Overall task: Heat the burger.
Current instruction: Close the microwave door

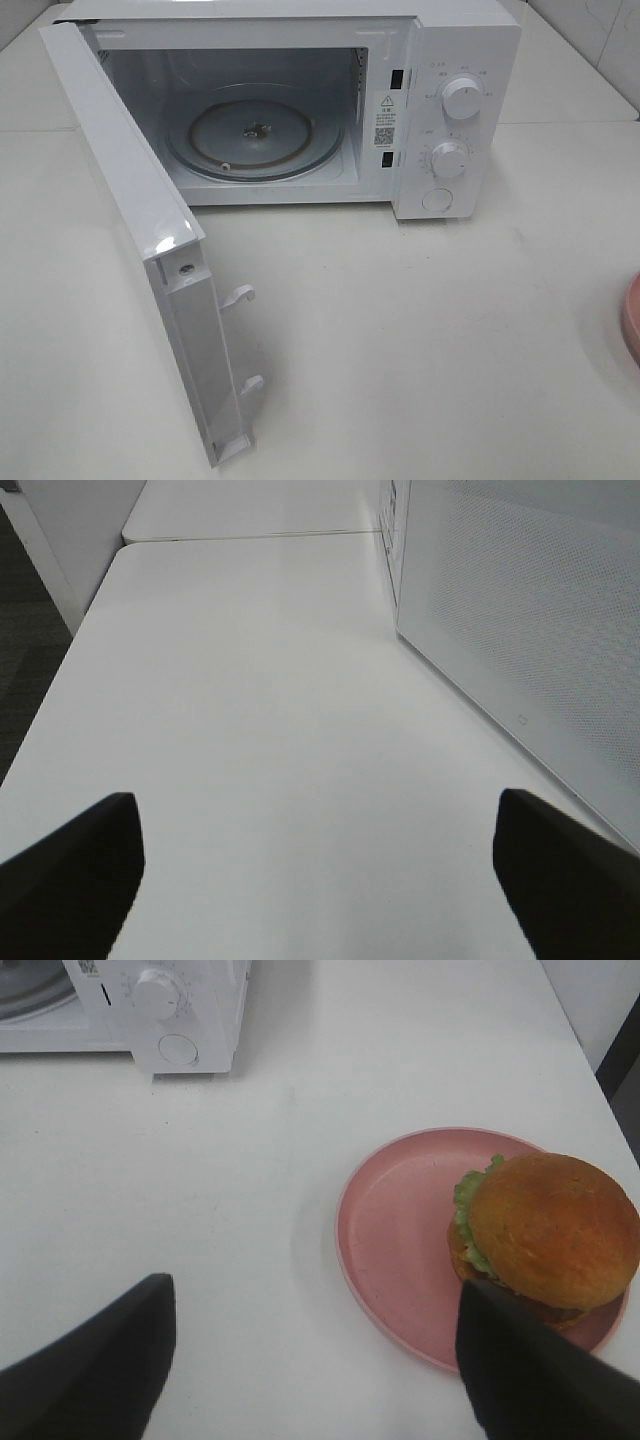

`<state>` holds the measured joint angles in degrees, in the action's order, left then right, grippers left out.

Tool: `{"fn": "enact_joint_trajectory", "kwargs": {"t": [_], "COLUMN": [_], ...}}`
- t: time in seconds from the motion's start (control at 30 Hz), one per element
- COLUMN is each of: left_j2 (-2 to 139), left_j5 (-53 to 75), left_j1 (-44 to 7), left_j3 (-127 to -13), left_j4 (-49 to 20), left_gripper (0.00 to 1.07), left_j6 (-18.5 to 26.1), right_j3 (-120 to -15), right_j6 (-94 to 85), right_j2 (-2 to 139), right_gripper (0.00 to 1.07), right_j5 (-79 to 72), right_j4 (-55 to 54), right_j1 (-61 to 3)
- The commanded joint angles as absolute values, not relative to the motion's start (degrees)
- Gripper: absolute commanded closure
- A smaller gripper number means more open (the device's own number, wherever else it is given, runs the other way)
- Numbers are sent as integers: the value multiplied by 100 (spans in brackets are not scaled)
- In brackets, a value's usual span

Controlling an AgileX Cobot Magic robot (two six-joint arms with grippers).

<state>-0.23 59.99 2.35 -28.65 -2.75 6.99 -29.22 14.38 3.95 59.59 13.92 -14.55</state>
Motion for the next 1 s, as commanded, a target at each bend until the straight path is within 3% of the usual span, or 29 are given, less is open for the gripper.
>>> {"fn": "enact_joint_trajectory", "kwargs": {"t": [0.03, 0.57, 0.7, 1.0], "left_j2": [-132, -132, -132, -132], "left_j5": [5942, 5942, 5942, 5942], "left_j1": [252, 252, 252, 252], "left_j3": [-2848, -2848, -2848, -2848], "left_j4": [-286, -286, -286, -286], "left_gripper": [17, 17, 17, 17], "left_j6": [699, 699, 699, 699], "right_j3": [-2859, -2859, -2859, -2848], "right_j6": [1295, 1140, 1117, 842], "right_j2": [183, -120, -183, -183], "right_gripper": [31, 31, 31, 33], "right_j5": [5787, 5781, 5781, 5770], "right_j4": [1261, 1077, 1020, 779], "right_j1": [-1341, -814, -344, -321]}}
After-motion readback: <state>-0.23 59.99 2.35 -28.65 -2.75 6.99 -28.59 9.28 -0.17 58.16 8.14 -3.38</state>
